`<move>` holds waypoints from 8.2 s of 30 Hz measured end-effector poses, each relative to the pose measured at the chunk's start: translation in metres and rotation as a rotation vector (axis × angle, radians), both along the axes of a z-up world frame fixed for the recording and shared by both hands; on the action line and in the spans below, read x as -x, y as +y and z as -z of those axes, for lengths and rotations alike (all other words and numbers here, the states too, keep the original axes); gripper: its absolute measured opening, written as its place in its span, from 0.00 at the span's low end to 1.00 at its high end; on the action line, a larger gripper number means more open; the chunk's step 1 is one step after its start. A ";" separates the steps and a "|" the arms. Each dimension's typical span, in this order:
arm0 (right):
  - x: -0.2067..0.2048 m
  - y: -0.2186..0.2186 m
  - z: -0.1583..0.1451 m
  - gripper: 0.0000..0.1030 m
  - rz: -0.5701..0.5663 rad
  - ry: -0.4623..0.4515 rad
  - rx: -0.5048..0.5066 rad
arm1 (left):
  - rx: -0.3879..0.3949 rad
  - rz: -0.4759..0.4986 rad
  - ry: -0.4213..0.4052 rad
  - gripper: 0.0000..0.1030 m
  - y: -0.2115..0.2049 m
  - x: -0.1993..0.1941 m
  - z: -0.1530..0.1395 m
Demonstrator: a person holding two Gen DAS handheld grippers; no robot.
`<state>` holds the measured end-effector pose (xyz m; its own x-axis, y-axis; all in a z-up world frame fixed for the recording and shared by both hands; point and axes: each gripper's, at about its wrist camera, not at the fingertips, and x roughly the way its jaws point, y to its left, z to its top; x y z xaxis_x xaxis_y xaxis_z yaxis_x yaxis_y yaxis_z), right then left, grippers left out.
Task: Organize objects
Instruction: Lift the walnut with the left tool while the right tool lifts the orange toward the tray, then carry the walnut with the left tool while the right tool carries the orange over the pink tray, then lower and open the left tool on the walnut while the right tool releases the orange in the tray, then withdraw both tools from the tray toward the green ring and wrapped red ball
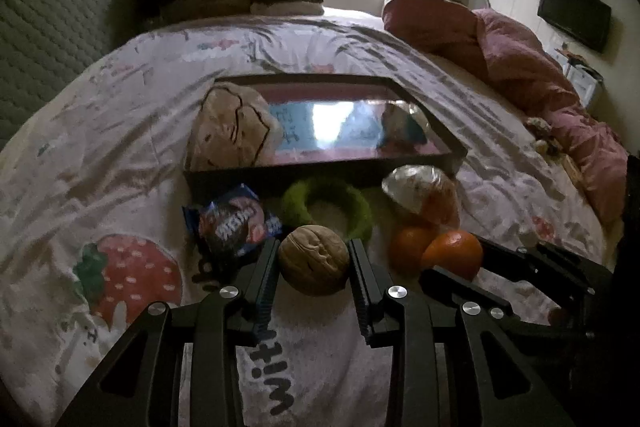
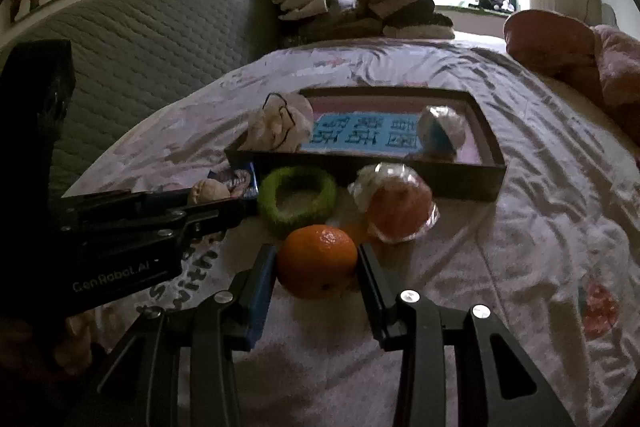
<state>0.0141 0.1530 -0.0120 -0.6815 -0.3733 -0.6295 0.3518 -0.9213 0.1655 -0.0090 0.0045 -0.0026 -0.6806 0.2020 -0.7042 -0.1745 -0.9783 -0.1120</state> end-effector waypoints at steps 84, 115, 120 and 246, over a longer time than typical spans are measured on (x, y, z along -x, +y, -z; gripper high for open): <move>0.121 0.001 -0.093 0.40 0.116 0.230 -0.066 | -0.012 -0.152 0.229 0.34 -0.021 0.123 -0.082; 0.155 -0.005 -0.036 0.40 0.083 0.083 -0.140 | -0.019 -0.069 0.047 0.34 -0.006 0.161 -0.007; 0.160 -0.003 -0.023 0.40 0.075 0.031 -0.148 | -0.023 -0.028 0.009 0.34 -0.005 0.161 0.003; 0.148 0.009 -0.042 0.49 0.084 0.002 -0.152 | -0.046 -0.015 0.063 0.67 -0.024 0.122 -0.025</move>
<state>-0.1335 0.1625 0.0302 -0.7077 -0.2154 -0.6729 0.2729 -0.9618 0.0209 -0.1308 -0.0198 0.0224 -0.7265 0.2226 -0.6501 -0.1677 -0.9749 -0.1464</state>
